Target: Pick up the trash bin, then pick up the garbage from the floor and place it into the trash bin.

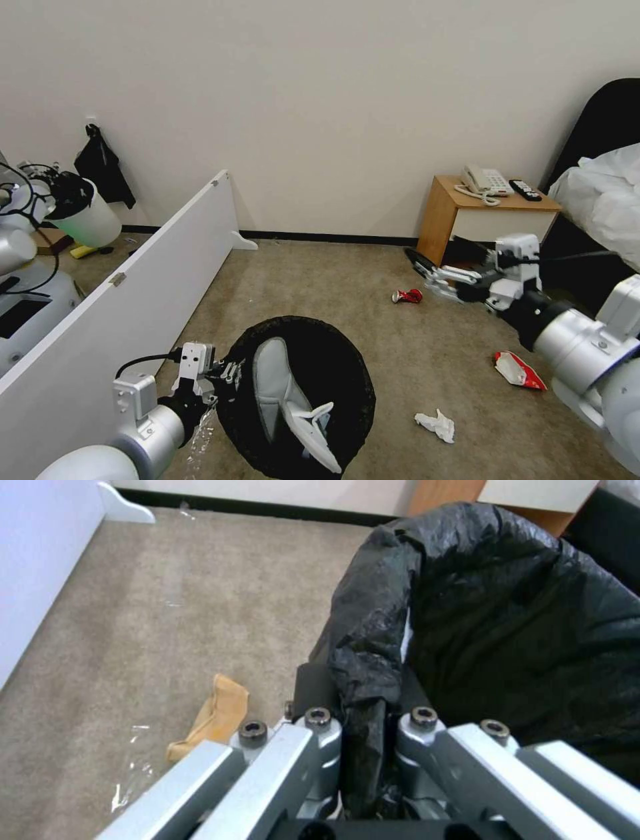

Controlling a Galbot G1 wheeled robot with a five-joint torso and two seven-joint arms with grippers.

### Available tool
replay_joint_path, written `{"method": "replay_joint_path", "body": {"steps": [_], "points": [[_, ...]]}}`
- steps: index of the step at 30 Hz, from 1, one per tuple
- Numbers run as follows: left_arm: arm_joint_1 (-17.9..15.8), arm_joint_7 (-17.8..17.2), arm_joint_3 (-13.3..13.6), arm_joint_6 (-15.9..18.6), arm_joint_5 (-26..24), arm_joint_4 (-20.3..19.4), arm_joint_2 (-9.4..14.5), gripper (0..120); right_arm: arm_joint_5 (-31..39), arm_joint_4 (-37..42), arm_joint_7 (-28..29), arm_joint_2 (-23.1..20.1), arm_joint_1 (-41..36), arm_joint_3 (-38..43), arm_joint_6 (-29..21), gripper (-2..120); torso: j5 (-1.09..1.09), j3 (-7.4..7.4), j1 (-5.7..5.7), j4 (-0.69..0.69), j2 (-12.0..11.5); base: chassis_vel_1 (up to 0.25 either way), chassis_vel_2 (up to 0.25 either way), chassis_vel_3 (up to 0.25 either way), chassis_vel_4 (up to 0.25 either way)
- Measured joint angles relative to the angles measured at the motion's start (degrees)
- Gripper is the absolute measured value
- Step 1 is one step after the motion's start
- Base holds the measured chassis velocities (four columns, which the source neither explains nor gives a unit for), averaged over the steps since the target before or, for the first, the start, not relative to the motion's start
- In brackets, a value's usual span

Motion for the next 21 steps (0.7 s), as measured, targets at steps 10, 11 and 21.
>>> {"method": "replay_joint_path", "body": {"steps": [10,11,21], "points": [[1.67,0.55,-1.71,-0.7,1.32,0.28,-0.06,4,-7.84,-1.57,0.01,6.07,-11.17,5.6,-3.64,100,0.0,0.0,0.0,-0.01,0.0,0.0,0.0,0.0,0.0],[1.73,0.58,-1.86,-0.82,1.53,0.5,-0.04,4,-7.88,-1.92,0.11,6.18,-11.55,5.76,-4.07,100,-0.01,0.0,0.0,-0.01,0.0,0.0,0.0,0.0,0.0],[3.39,1.1,-6.85,-1.73,2.43,2.34,-0.19,4,-8.2,-4.25,-3.63,6.35,-12.92,3.71,-6.45,100,0.0,0.0,0.0,0.01,0.0,0.0,0.0,0.0,0.0]]}}
